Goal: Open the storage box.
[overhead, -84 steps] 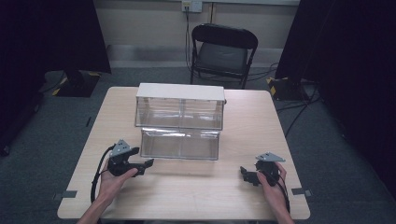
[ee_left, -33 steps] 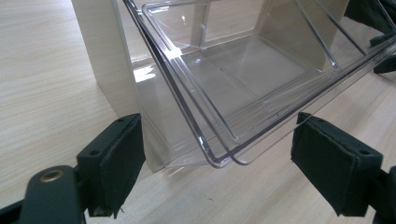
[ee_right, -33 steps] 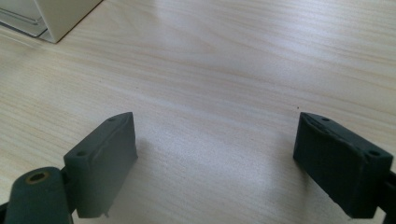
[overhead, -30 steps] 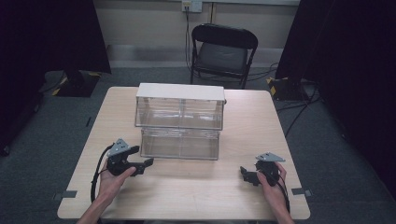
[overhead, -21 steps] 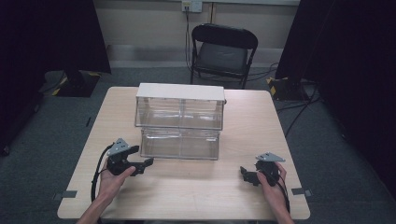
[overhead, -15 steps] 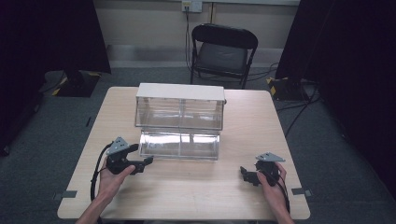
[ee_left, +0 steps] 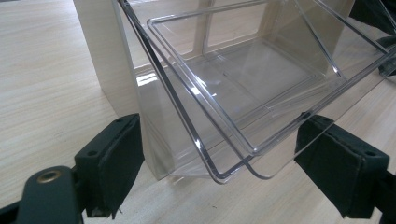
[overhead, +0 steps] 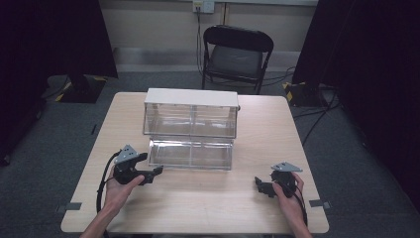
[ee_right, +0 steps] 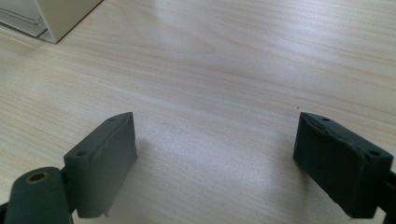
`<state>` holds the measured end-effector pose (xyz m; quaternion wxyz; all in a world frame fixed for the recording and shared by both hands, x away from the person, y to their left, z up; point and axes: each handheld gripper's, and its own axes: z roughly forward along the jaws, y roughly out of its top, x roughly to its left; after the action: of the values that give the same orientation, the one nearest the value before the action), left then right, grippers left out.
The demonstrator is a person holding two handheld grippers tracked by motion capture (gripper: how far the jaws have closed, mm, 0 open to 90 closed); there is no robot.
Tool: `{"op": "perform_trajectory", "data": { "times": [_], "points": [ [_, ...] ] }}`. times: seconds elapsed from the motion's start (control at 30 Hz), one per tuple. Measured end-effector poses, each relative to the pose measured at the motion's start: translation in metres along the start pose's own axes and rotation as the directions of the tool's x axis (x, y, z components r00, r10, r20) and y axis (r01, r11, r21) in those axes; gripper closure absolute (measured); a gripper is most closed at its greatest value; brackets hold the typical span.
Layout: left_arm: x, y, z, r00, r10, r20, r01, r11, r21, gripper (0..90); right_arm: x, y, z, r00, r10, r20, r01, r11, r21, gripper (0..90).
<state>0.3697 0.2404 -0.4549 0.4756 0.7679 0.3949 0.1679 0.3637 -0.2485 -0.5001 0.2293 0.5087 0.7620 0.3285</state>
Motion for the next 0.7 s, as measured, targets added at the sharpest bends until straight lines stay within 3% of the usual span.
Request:
{"op": "perform_trajectory", "data": {
  "times": [0.7],
  "points": [
    [-0.0004,0.0049,0.0038,0.9999,0.002,-0.01,-0.002,1.0,-0.002,15.7,0.0,0.0,0.0,1.0,0.0,0.0,0.0,1.0,0.0,12.5]
  ]
}}
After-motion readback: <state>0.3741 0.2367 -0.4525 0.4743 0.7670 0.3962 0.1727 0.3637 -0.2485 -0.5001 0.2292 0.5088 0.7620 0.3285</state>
